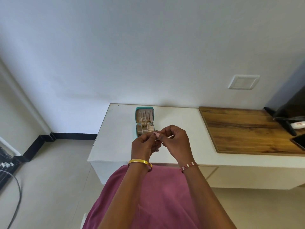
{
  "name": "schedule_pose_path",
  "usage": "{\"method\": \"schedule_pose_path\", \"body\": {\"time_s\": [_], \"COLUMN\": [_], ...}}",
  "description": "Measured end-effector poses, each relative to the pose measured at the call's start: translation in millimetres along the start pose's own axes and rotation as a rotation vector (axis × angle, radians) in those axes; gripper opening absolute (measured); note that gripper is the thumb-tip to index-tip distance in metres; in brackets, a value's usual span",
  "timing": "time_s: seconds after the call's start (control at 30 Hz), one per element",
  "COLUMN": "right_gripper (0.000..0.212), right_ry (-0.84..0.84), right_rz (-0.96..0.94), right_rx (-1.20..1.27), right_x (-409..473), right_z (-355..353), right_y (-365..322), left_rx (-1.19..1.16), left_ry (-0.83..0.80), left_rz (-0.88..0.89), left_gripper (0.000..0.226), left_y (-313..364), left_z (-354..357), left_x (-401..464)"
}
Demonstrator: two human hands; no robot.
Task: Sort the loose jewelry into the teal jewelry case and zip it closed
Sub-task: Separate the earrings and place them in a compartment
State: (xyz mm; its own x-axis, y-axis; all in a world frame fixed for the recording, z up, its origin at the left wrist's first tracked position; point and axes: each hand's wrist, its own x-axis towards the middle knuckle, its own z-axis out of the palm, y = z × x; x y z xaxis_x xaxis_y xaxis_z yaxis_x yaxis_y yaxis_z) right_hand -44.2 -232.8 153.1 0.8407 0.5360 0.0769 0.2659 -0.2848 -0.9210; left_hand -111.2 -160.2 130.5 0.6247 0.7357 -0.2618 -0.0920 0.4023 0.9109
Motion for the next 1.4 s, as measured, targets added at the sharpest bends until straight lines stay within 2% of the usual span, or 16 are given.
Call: {"method": "schedule_pose_path", "body": {"time_s": [0.23,0.43,0.77,0.93,1.07,1.2,1.4], "right_gripper": [0.006,0.002,0.004,0.005,0.005,0.005,0.011], "right_ry": [-0.052,-0.038,-0.013,-0.060,-0.085,-0.074,-0.081], "right_rz": [-0.062,-0.148,-0.027,0.124,0.164,0.162,0.158], "right_rx": [-0.169,-0.222,-0.068,0.092,0.152,0.134,0.158], "right_x": [-4,-4,-3,-5,-7,-5,-7], "right_z": [3,8,-7,-13,-15,-16,-17], "right_y": [-1,-1,-2,-7,-8,-6,-6], "left_rx": [-0.085,-0.035,0.325,0.461,0.381,0.376,0.356], "left_ry": [0.055,0.060,0.082,-0.003,-0.082,-0.151,-0.074], "left_rz": [-0.038,0.003,0.133,0.256,0.225,0.297,0.335], "left_gripper": [0.006,0.013,0.007,0.018,0.028,0.035,0.025], "left_y": [1,5,7,8,5,3,-2], "left_z": [-8,-11,-8,-5,-5,-7,-4], "left_x": [-3,-4,-4,-7,-12,-12,-9]}}
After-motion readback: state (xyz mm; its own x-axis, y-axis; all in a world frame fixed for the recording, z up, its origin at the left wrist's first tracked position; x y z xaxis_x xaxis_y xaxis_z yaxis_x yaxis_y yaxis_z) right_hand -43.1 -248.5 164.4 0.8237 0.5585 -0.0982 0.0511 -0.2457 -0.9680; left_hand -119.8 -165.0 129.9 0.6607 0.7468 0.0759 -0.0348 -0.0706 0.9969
